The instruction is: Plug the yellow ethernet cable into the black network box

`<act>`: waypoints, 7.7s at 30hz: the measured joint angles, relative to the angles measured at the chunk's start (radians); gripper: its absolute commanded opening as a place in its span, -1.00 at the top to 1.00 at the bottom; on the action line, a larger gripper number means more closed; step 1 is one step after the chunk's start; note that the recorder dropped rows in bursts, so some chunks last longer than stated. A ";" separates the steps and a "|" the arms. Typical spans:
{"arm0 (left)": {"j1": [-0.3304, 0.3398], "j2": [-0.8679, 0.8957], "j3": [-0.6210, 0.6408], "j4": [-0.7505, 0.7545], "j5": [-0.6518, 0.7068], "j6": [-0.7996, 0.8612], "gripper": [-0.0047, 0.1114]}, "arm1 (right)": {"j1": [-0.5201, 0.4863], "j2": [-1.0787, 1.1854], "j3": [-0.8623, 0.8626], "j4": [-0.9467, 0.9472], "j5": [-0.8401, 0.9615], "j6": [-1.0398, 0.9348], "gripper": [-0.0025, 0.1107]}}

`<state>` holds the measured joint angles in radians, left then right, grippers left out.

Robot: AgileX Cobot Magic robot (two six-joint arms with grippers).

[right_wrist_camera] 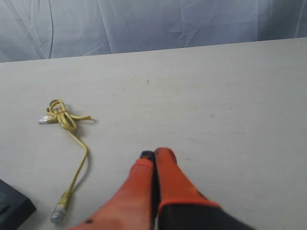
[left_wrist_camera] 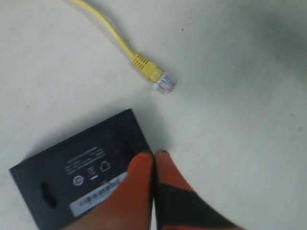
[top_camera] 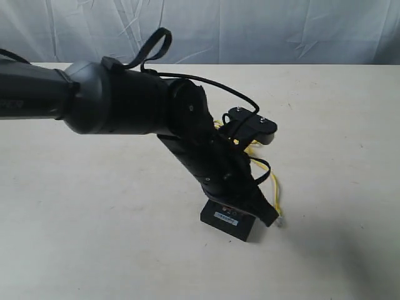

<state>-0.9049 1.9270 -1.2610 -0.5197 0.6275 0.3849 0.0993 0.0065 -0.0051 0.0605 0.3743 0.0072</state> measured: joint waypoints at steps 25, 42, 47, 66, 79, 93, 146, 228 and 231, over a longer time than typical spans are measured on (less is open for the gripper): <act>-0.046 0.111 -0.034 0.168 0.011 0.000 0.92 | 0.000 0.000 0.000 0.000 0.000 0.000 0.97; 0.108 0.074 -0.036 0.244 0.088 -0.027 0.92 | 0.000 0.000 0.000 0.000 0.000 0.000 0.97; 0.116 0.046 -0.036 0.212 0.094 -0.012 0.92 | 0.000 0.000 0.000 0.000 0.000 0.000 0.97; 0.106 0.107 -0.042 0.067 0.096 0.173 0.92 | 0.000 0.000 0.000 0.000 0.000 0.000 0.97; 0.152 0.107 -0.042 0.288 0.115 0.066 0.92 | 0.000 0.000 0.000 0.000 0.002 0.000 0.97; 0.164 0.040 -0.042 0.280 0.136 0.064 0.92 | 0.000 0.000 0.000 0.000 0.002 0.000 0.97; 0.381 -0.498 0.351 0.252 -0.105 0.041 0.92 | 0.000 -0.002 0.004 -0.004 -0.863 0.000 0.97; 0.381 -0.498 0.351 0.229 -0.132 0.042 0.92 | 0.392 1.848 -1.011 -0.121 0.305 -1.918 0.27; 0.381 -0.498 0.351 0.229 -0.132 0.042 0.92 | 0.401 1.858 -1.009 -0.119 0.302 -1.918 0.27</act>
<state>-0.5238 1.4289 -0.9100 -0.2908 0.4955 0.4272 0.5001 1.8641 -1.0140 -0.0583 0.6762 -1.9113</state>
